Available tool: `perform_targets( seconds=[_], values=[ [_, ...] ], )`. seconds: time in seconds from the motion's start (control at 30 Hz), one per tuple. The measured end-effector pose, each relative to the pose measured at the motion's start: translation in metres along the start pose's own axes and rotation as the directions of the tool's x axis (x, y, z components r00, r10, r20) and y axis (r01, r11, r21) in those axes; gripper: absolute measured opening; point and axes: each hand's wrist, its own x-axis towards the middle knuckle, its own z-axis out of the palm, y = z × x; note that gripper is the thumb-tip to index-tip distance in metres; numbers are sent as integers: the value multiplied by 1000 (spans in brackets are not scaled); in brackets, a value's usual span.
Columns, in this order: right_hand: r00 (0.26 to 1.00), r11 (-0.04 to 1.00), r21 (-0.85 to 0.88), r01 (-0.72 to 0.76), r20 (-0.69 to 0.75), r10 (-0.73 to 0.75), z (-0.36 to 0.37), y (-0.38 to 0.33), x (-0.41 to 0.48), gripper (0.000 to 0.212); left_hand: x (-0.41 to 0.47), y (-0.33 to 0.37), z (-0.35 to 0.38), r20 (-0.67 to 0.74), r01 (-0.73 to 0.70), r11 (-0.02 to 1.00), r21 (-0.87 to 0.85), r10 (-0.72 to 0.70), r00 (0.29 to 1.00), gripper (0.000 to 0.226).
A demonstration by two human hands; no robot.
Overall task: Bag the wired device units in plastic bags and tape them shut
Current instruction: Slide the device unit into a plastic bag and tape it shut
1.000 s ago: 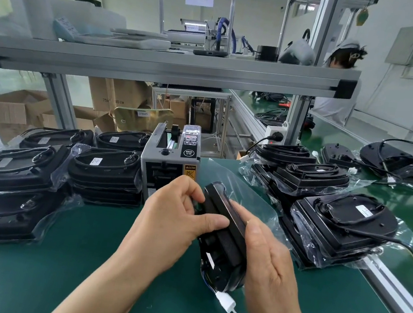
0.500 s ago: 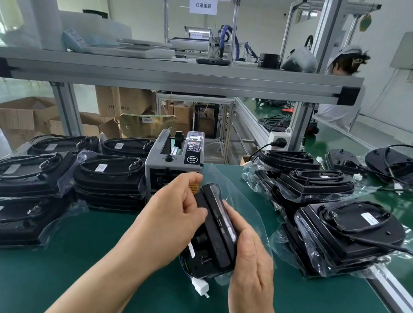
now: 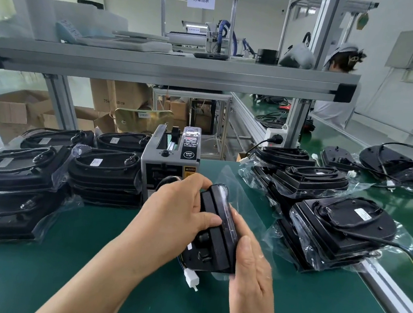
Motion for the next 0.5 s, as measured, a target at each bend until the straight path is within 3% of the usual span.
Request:
perform_targets(
  seconds=[0.33, 0.43, 0.5],
  values=[
    [994, 995, 25, -96, 57, 94, -14, -21, 1, 50, -7, -2, 1, -16, -21, 1000, -9, 21, 1000, 38],
    [986, 984, -89, -157, 46, 162, -23, -37, 6, 49, -15, -1, -1, -54, -49, 999, -17, 48, 997, 40],
    [970, 963, -188, -194, 107, 217, -28, -45, 8, 36, -27, 1, 2, -61, -99, 995, -21, 98, 993, 42]
  ],
)
